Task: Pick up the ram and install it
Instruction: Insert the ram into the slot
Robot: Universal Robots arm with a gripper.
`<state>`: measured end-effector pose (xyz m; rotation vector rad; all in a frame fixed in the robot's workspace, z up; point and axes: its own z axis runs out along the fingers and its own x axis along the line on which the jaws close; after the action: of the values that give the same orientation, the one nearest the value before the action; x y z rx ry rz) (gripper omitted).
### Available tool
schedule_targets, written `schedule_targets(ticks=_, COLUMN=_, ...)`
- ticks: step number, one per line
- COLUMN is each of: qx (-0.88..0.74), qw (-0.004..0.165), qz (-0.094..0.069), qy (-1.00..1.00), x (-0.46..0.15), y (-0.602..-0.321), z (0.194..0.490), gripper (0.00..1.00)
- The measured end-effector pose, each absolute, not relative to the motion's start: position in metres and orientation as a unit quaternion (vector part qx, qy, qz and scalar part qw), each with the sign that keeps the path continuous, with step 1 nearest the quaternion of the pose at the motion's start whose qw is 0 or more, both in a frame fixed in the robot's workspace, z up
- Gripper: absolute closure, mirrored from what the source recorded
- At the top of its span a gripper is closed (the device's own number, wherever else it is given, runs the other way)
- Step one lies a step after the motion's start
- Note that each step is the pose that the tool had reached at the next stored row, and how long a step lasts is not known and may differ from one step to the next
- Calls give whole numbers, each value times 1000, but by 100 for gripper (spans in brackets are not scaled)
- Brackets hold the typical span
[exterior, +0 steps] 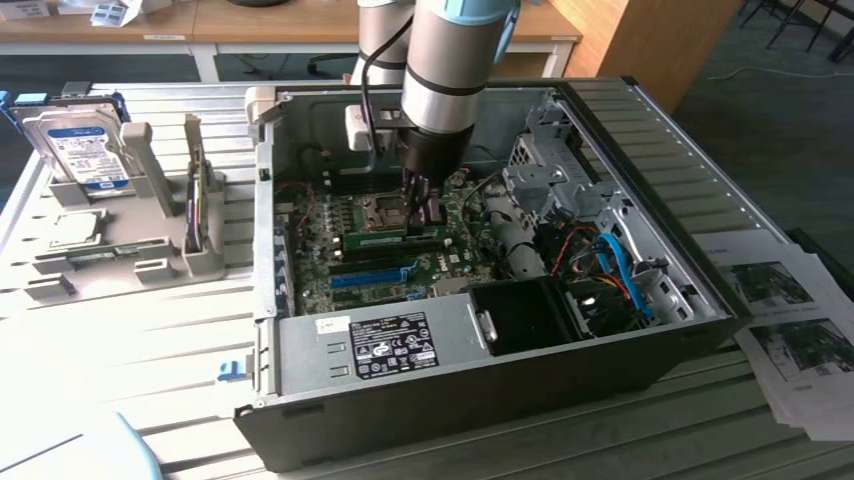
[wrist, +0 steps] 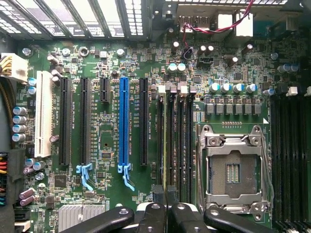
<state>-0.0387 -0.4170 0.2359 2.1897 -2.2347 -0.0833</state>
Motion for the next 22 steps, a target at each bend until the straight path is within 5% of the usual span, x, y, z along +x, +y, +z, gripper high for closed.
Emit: schedule_targets(ticks=22, qx=701, qw=3, qz=-25, qy=-713, x=-41, y=-418, z=236, gripper=89)
